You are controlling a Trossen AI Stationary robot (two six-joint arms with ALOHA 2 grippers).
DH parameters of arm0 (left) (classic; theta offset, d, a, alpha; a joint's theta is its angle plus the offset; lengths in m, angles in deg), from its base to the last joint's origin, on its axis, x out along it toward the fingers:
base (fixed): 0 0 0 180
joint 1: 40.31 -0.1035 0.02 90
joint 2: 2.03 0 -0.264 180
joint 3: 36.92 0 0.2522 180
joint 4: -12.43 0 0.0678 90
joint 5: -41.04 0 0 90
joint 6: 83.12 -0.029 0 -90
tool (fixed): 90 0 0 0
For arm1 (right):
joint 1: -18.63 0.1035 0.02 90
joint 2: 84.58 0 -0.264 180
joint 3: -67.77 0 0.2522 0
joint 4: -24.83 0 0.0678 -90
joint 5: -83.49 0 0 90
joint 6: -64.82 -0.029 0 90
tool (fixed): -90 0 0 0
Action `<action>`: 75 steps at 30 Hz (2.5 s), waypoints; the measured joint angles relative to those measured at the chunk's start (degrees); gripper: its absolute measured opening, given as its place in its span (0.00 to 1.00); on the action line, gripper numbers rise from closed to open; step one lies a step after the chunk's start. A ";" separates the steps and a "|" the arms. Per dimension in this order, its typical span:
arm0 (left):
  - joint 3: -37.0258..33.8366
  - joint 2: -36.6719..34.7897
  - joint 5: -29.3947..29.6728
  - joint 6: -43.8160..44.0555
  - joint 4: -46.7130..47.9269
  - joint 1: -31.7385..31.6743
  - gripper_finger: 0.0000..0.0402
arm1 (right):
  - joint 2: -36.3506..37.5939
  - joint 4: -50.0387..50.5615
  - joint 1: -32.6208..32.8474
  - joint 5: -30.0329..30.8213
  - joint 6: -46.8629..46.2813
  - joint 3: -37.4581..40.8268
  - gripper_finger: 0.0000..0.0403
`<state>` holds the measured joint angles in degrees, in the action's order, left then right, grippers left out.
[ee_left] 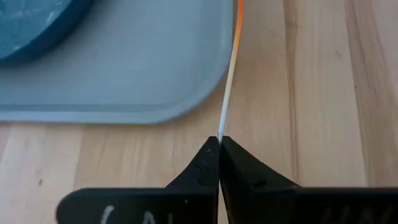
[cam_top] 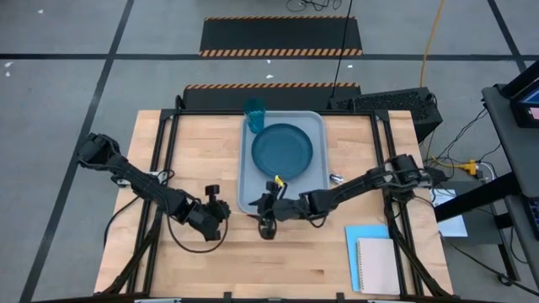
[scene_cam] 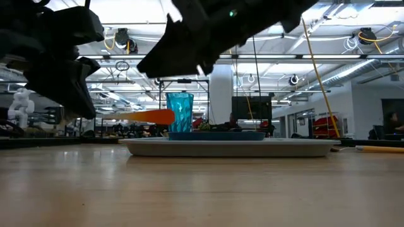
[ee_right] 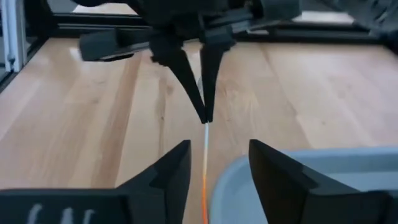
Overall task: Pick and place plate/cup/fork/spoon on tray
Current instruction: Put the orange fork on the gray serving tray to the left of the blue plate
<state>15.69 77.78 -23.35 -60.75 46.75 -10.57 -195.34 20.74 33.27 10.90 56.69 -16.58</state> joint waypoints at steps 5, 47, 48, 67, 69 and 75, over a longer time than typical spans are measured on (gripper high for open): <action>0.00 0.00 0.42 -3.08 -1.94 -0.61 0.01 | -1.70 -1.48 -1.32 -4.47 -3.80 -0.22 0.41; 0.07 0.02 20.95 -55.78 -23.62 -0.82 0.01 | 4.66 11.90 -4.12 -5.47 -13.55 -1.84 0.37; 0.07 0.02 20.94 -55.68 -23.61 -0.69 0.01 | 4.66 11.86 -4.12 -5.49 -13.49 -1.84 0.36; 0.00 0.09 21.04 -63.98 -26.35 -0.35 0.01 | 4.88 7.88 -4.54 -10.18 -13.74 0.03 0.09; 0.00 0.09 20.94 -65.85 -27.05 -0.34 0.01 | 4.88 7.87 -4.59 -10.65 -13.81 0.10 0.14; 0.02 0.04 21.67 -73.00 -30.26 -0.40 0.01 | 4.75 7.56 -4.56 -11.01 -13.26 0.22 0.27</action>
<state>15.72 77.82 -1.69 -133.75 16.49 -10.96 -190.60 28.29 28.71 -0.11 43.43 -16.36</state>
